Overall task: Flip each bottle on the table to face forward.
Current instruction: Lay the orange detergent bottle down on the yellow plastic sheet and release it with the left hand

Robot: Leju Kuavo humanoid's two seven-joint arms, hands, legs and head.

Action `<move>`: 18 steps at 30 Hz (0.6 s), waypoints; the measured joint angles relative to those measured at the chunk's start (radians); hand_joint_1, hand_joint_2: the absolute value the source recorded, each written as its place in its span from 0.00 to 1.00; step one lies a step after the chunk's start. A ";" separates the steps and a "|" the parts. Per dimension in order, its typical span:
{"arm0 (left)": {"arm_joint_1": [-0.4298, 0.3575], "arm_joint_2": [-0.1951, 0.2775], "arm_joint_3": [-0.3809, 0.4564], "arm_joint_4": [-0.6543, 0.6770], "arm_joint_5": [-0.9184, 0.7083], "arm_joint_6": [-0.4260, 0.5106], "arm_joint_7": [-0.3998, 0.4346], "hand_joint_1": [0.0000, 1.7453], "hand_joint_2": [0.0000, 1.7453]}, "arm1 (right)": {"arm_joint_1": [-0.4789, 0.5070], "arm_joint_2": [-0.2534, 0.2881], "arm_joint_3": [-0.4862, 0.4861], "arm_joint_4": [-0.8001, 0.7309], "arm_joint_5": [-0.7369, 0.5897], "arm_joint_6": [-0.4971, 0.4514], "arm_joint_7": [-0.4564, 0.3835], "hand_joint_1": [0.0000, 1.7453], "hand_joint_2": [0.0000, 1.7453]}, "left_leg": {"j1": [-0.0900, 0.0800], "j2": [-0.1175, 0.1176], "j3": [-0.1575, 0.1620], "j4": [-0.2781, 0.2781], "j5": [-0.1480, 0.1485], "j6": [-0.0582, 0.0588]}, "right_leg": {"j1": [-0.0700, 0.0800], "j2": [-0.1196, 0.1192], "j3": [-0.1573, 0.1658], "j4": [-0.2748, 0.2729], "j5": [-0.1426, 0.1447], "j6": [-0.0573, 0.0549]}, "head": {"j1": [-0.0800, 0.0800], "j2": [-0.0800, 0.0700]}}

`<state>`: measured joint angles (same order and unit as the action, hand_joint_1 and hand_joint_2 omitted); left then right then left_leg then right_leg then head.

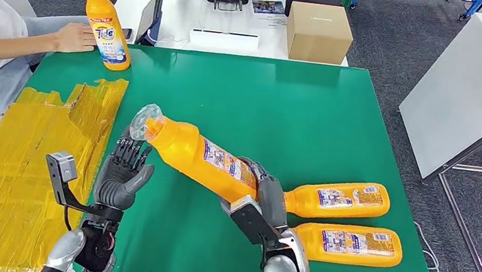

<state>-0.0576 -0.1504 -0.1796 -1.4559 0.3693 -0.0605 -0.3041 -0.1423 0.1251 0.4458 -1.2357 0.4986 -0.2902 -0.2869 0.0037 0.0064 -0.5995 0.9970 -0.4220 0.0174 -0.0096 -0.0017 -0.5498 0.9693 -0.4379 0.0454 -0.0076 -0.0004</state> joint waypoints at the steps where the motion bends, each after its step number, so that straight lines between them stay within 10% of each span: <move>1: 0.000 0.001 -0.003 0.002 0.000 0.000 -0.001 0.00 1.00 | -0.003 0.002 0.008 0.005 0.006 0.002 0.006 1.00 1.00 | 0.000 0.000 0.000 0.000 0.000 0.000 | 0.000 0.000 0.000 0.000 0.000 0.000 | 0.000 0.000; 18: -0.001 0.003 -0.011 0.006 0.000 0.000 -0.022 0.00 1.00 | -0.044 0.012 0.059 0.105 -0.022 -0.015 0.039 1.00 1.00 | 0.000 0.000 0.000 0.000 0.000 0.000 | 0.000 0.000 0.000 0.000 0.000 0.000 | 0.000 0.000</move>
<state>-0.0582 -0.1476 -0.1903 -1.4500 0.3691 -0.0608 -0.3260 -0.1868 0.1367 0.5048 -1.1308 0.4767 -0.3056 -0.2484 0.0037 0.0063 -0.5996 0.9970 -0.4220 0.0174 -0.0096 -0.0017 -0.5500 0.9693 -0.4379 0.0454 -0.0076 -0.0004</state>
